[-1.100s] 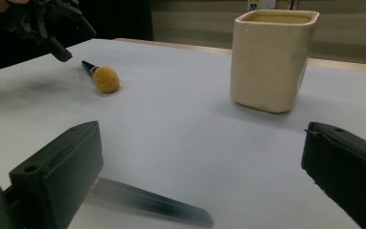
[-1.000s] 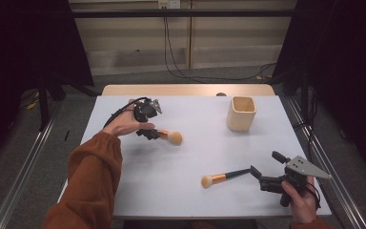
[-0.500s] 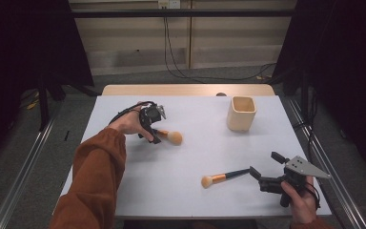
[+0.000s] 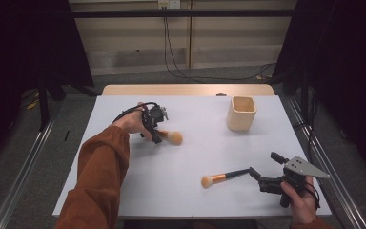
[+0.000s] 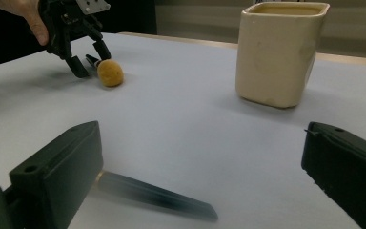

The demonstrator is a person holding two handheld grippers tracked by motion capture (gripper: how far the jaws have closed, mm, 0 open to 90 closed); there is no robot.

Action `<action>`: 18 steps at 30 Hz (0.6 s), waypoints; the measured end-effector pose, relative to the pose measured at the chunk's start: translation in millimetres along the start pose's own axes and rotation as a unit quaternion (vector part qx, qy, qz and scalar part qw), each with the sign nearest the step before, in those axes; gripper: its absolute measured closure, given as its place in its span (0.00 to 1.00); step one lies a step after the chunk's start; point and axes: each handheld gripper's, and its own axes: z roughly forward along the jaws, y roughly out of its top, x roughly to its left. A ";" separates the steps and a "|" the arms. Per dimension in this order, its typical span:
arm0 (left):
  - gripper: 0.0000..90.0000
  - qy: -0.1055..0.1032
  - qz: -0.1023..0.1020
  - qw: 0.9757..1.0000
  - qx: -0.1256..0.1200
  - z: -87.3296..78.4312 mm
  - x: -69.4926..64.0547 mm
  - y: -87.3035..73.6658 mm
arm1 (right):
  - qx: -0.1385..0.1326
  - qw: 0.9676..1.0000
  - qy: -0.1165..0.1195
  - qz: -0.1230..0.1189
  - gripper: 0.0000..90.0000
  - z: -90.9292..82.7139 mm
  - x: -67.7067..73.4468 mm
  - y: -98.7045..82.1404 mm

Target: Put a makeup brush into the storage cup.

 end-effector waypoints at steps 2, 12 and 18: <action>0.25 -0.004 -0.006 1.000 0.000 0.9 1.6 0.2 | 0.000 1.000 0.000 0.001 0.00 0.0 0.4 0.2; 0.42 -0.025 -0.022 0.999 0.000 -1.2 13.4 -2.7 | 0.004 1.000 0.003 0.001 0.00 0.2 0.5 -0.6; 0.55 -0.021 -0.024 0.999 0.018 -2.2 10.8 2.2 | 0.006 1.000 0.002 0.002 0.00 0.3 0.7 -1.0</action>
